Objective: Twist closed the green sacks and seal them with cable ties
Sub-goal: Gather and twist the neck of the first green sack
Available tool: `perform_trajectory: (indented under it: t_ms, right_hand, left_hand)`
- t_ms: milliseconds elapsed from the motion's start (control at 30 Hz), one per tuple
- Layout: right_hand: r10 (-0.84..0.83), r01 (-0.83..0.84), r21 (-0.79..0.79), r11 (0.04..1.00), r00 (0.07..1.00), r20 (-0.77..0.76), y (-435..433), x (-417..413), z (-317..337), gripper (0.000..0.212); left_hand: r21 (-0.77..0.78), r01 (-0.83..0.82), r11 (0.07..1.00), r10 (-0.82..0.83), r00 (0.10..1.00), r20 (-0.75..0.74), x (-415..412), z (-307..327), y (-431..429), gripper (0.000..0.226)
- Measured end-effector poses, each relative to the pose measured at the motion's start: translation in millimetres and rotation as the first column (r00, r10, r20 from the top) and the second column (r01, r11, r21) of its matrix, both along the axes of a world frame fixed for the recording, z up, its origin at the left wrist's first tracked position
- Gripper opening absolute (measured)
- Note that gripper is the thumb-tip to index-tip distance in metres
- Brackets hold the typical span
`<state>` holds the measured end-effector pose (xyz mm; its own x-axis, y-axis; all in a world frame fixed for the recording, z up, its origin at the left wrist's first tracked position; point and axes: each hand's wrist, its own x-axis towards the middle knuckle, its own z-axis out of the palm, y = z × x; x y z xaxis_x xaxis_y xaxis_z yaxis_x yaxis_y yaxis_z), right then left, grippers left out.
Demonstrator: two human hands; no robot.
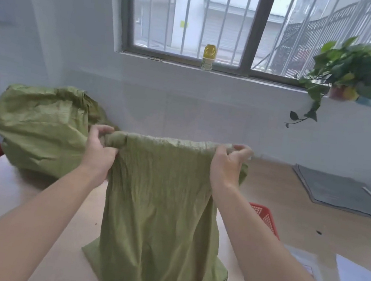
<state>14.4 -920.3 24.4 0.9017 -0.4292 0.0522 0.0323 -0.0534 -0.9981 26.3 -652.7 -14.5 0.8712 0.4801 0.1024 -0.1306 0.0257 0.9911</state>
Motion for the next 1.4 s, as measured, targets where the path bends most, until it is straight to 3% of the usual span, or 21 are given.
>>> perform_trajectory:
  t_ms: [67, 133, 233, 333, 500, 633, 700, 800, 867, 1000, 1233, 1267, 1367, 1400]
  right_hand:
    - [-0.076, 0.093, 0.085, 0.992, 0.981, -0.177, -12, 4, -15, 0.036]
    - [-0.047, 0.147, 0.265, 0.953, 0.935, -0.351, -21, 10, -25, 0.060]
    - [0.212, 0.031, 0.436, 0.899, 0.841, -0.498, -31, 17, -35, 0.063]
    - [0.411, -0.143, 0.476, 0.868, 0.745, -0.526, -30, 21, -45, 0.067]
    - [0.472, -0.263, 0.457, 0.850, 0.767, -0.435, -14, 37, -41, 0.051]
    - [0.400, -0.249, 0.450, 0.857, 0.873, -0.278, -9, 44, -33, 0.043]
    - [0.383, -0.257, 0.508, 0.822, 0.910, -0.159, -13, 42, -25, 0.047]
    - [0.273, -0.240, 0.456, 0.857, 0.962, -0.007, -29, 42, -13, 0.039]
    - [0.199, -0.227, 0.431, 0.873, 0.974, 0.110, -40, 44, -7, 0.031]
    - [0.128, -0.201, 0.462, 0.864, 0.974, 0.184, -63, 51, -12, 0.057]
    - [0.297, -0.347, 0.485, 0.803, 0.938, 0.180, -63, 46, -16, 0.072]
    - [0.303, -0.355, 0.486, 0.799, 0.935, 0.185, -62, 46, -12, 0.065]
    - [0.181, -0.276, 0.397, 0.875, 0.948, 0.260, -70, 47, 2, 0.015]
    - [0.118, -0.221, 0.370, 0.902, 0.952, 0.281, -75, 48, 5, 0.021]
  left_hand:
    - [-0.090, -0.072, 0.993, 0.064, 0.994, -0.088, 4, -23, 2, 0.075]
    - [-0.225, -0.077, 0.971, 0.033, 0.981, -0.193, 8, -45, 4, 0.080]
    - [-0.464, 0.050, 0.885, -0.226, 0.916, -0.333, 8, -52, 7, 0.060]
    - [-0.524, 0.283, 0.803, -0.530, 0.742, -0.411, 6, -42, 9, 0.070]
    - [-0.412, 0.435, 0.801, -0.585, 0.715, -0.383, 19, -9, 1, 0.044]
    - [-0.300, 0.541, 0.786, -0.616, 0.727, -0.304, 29, 8, -16, 0.036]
    - [-0.319, 0.574, 0.754, -0.640, 0.753, -0.156, 32, 12, -20, 0.036]
    - [-0.406, 0.582, 0.705, -0.576, 0.803, 0.152, 41, 16, -13, 0.048]
    - [-0.424, 0.546, 0.723, -0.508, 0.835, 0.210, 46, 18, -6, 0.053]
    - [-0.388, 0.511, 0.767, -0.480, 0.858, 0.182, 49, 16, 6, 0.060]
    - [-0.226, 0.650, 0.726, -0.683, 0.720, -0.122, 30, 11, 2, 0.038]
    - [-0.203, 0.616, 0.762, -0.645, 0.751, -0.141, 30, 11, 0, 0.033]
    - [-0.110, 0.335, 0.936, -0.345, 0.934, -0.088, 37, 11, 4, 0.021]
    - [-0.088, 0.264, 0.961, -0.269, 0.962, -0.055, 39, 13, 7, 0.019]
